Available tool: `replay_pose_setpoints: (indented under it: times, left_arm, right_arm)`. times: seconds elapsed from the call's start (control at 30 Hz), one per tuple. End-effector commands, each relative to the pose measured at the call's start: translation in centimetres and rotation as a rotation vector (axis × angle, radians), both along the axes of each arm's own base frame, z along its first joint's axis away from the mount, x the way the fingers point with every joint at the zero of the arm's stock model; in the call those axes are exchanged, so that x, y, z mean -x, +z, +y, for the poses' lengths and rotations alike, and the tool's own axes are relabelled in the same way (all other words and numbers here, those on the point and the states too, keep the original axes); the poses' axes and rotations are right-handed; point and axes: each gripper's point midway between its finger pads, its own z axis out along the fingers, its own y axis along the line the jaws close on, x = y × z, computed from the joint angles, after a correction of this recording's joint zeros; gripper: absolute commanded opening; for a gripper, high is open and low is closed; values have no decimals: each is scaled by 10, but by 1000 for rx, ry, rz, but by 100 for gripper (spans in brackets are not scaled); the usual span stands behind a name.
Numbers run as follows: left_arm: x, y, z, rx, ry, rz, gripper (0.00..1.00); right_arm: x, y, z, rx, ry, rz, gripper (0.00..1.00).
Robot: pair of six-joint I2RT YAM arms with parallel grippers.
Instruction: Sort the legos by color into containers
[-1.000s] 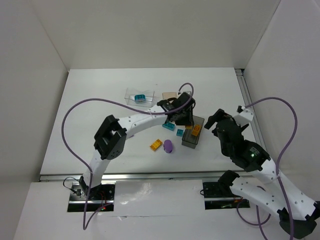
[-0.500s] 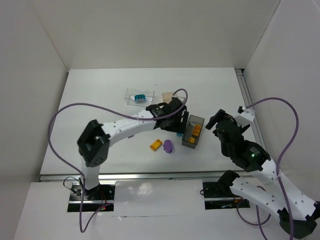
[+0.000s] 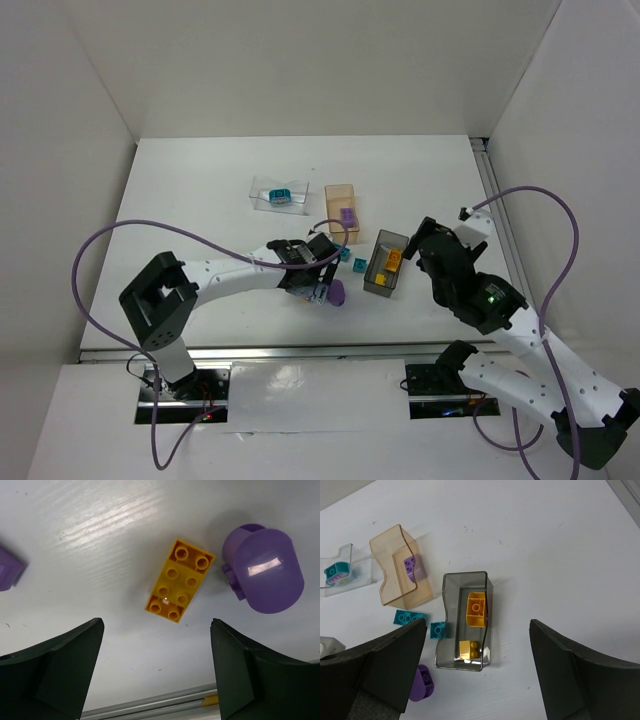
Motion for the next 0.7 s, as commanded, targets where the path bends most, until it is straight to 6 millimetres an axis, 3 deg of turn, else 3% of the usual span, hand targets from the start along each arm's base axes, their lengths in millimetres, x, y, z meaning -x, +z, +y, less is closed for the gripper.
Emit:
replay_pose_setpoints:
  times: [0.0, 0.1, 0.27, 0.37, 0.53, 0.57, 0.67]
  left_arm:
    - [-16, 15, -9, 36, 9, -86, 93]
    - [-16, -5, -10, 21, -3, -46, 89]
    - [-22, -19, -16, 10, -31, -27, 88]
    - [-26, -24, -19, 13, -44, -16, 78]
    - [-34, -13, -13, 26, -18, -31, 36]
    - [-39, -5, -14, 43, -9, -46, 19]
    - [-56, 23, -6, 111, 41, -73, 3]
  right_arm:
    - [-5, 16, 5, -39, 3, -55, 90]
    - [-6, 18, 7, -35, 14, -51, 90]
    - [-7, 19, 8, -35, 14, -51, 90]
    - [-7, 19, 8, -27, 18, -50, 90]
    - [-8, 17, 9, -21, 18, -43, 90]
    - [-7, 17, 10, -25, 26, -39, 90]
    - [-7, 17, 10, -25, 26, -39, 90]
